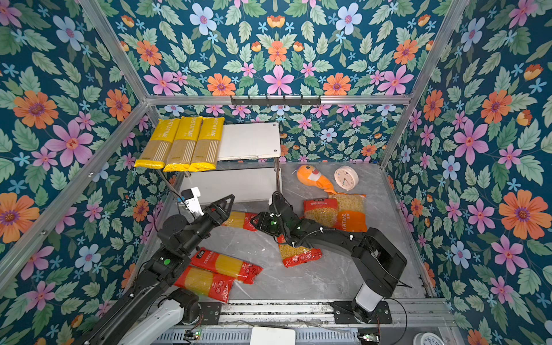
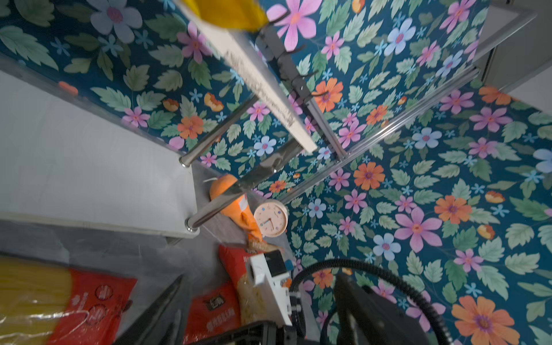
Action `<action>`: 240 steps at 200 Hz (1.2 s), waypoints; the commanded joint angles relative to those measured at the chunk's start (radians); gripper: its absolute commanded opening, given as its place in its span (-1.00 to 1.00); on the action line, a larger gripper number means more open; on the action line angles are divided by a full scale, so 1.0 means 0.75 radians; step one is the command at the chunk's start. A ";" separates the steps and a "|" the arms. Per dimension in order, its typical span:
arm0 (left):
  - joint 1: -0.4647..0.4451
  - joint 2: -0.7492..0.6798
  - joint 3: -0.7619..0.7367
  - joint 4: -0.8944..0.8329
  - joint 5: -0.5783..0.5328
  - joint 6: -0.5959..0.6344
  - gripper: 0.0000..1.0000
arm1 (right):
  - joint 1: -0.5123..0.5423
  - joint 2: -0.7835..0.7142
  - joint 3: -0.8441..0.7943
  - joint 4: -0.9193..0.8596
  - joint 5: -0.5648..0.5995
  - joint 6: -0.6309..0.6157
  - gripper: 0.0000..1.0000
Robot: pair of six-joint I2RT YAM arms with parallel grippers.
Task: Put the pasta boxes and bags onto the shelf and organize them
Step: 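Lower both grippers toward the red spaghetti packs on the table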
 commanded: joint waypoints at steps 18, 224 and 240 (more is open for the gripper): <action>-0.102 -0.028 -0.173 -0.026 -0.124 0.026 0.54 | 0.007 0.069 0.033 -0.283 -0.055 -0.240 0.01; -0.153 0.107 -0.341 -0.139 -0.413 -0.109 0.57 | -0.093 0.521 0.178 0.207 -0.083 0.179 -0.41; -0.097 0.075 -0.328 -0.160 -0.399 -0.102 0.57 | -0.085 0.493 0.163 0.187 -0.091 0.159 -0.58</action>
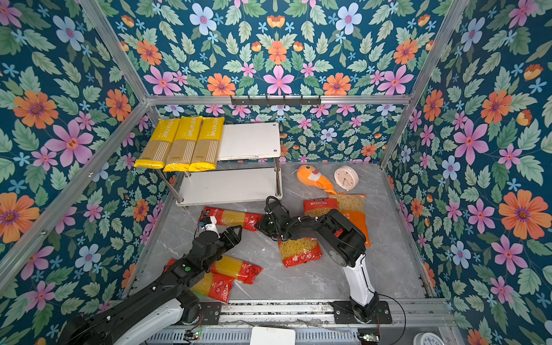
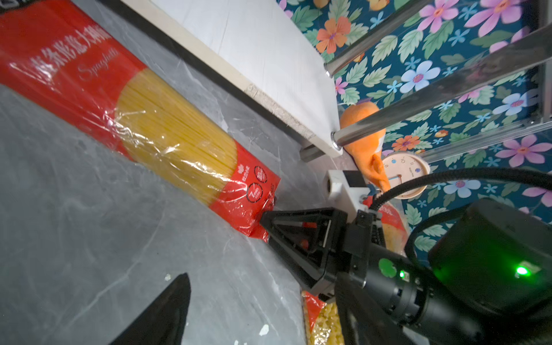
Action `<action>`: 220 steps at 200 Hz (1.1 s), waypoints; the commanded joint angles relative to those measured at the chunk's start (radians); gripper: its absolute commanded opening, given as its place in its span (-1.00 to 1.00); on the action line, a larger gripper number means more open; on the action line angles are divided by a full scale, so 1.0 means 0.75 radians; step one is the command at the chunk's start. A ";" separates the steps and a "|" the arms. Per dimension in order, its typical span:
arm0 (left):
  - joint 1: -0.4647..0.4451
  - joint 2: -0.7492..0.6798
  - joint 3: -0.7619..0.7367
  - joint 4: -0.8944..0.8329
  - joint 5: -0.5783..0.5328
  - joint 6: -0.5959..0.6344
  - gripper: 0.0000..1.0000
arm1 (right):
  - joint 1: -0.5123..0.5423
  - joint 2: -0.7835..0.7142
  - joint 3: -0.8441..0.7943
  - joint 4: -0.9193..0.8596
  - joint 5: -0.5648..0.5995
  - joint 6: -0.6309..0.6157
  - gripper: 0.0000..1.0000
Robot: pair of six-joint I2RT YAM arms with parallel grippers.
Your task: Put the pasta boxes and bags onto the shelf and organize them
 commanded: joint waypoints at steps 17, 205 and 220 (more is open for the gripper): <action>0.144 -0.049 0.035 -0.054 0.023 0.030 0.57 | 0.023 -0.076 -0.060 0.054 -0.035 0.017 -0.79; 0.386 -0.106 -0.182 -0.048 0.287 -0.107 0.55 | -0.008 -0.266 0.064 -0.680 -0.261 -0.749 -0.15; 0.378 -0.059 -0.201 0.018 0.317 -0.112 0.55 | -0.011 -0.170 0.182 -0.734 -0.220 -0.785 -0.09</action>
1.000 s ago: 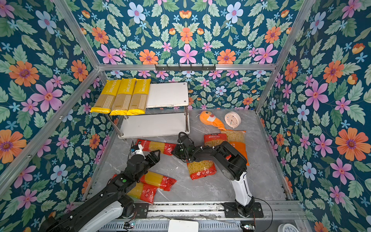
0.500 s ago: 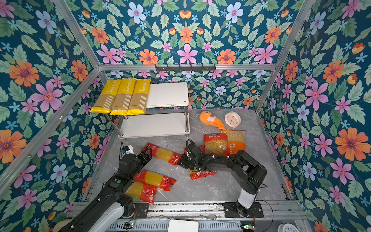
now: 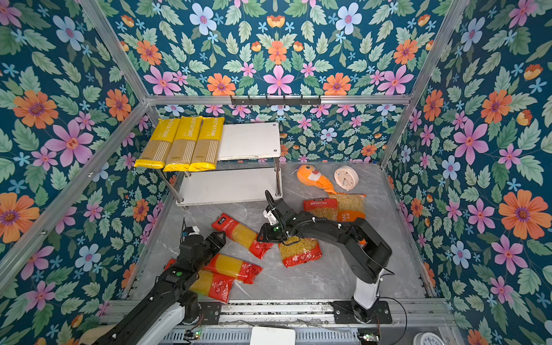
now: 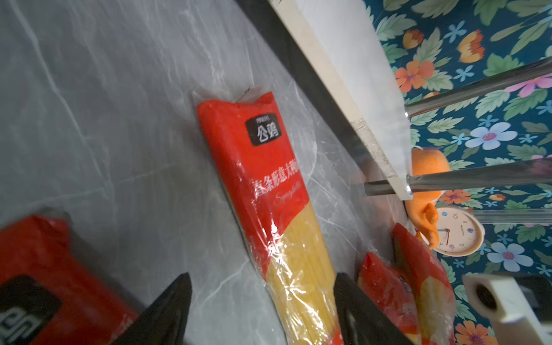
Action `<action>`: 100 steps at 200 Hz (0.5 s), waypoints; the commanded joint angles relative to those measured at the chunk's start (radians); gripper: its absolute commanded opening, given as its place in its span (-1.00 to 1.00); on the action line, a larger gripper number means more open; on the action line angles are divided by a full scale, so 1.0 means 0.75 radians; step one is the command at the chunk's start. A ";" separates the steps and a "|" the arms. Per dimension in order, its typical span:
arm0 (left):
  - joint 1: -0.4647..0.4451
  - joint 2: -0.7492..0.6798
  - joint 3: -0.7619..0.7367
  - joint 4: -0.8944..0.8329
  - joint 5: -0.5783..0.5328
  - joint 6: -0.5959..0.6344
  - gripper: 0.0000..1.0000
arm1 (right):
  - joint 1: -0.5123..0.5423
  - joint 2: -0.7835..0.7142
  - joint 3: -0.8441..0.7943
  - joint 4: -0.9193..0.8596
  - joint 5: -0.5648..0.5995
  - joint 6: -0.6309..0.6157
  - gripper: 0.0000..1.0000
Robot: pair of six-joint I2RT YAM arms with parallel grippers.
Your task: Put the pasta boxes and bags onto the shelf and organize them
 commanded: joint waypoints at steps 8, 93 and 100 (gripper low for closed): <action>-0.010 0.069 -0.031 0.176 0.100 -0.035 0.55 | -0.006 0.155 0.181 -0.088 0.075 -0.110 -0.06; -0.013 0.494 0.003 0.560 0.241 0.016 0.36 | 0.056 0.122 0.039 -0.019 -0.145 0.002 -0.05; -0.037 0.533 0.026 0.558 0.231 0.020 0.33 | 0.055 0.084 -0.005 -0.005 -0.166 0.013 -0.05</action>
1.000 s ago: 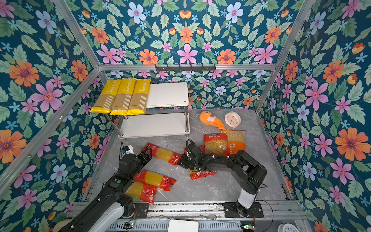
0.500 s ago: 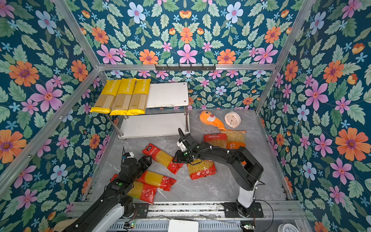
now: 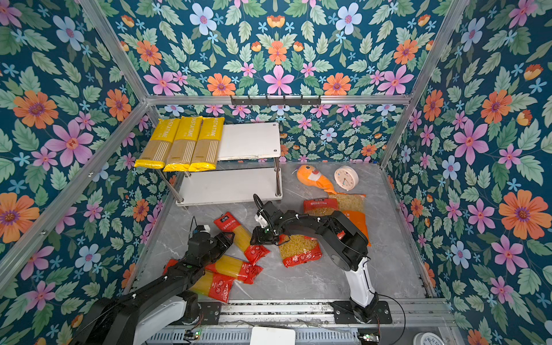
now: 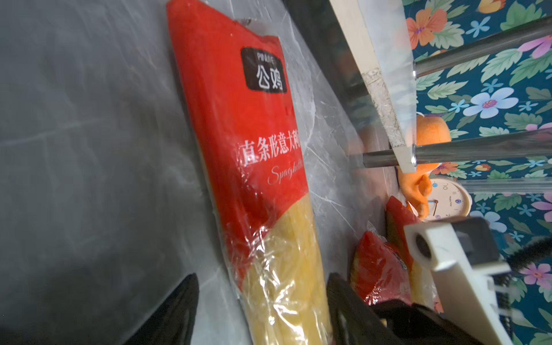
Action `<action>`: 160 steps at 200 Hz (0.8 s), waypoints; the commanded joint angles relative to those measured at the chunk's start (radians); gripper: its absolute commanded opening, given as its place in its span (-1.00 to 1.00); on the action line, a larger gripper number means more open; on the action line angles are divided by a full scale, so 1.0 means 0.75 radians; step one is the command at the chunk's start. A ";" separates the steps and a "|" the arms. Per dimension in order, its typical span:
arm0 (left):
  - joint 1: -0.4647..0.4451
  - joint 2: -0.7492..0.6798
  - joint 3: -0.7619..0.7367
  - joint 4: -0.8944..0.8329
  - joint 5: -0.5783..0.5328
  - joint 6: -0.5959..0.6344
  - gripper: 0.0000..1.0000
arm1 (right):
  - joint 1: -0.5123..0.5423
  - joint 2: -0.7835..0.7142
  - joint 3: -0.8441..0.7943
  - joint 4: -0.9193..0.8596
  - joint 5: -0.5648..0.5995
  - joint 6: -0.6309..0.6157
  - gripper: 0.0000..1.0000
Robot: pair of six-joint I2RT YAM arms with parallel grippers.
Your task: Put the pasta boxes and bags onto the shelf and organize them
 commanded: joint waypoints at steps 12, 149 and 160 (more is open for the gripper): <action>-0.082 0.139 0.098 0.085 0.025 0.046 0.34 | -0.007 -0.156 -0.171 0.044 -0.151 0.086 -0.05; -0.027 -0.143 0.063 -0.120 0.018 0.038 0.44 | -0.173 -0.084 0.024 -0.073 -0.022 -0.017 0.20; -0.028 -0.102 0.042 -0.050 0.049 0.005 0.43 | -0.175 -0.030 0.082 -0.114 -0.039 -0.052 0.22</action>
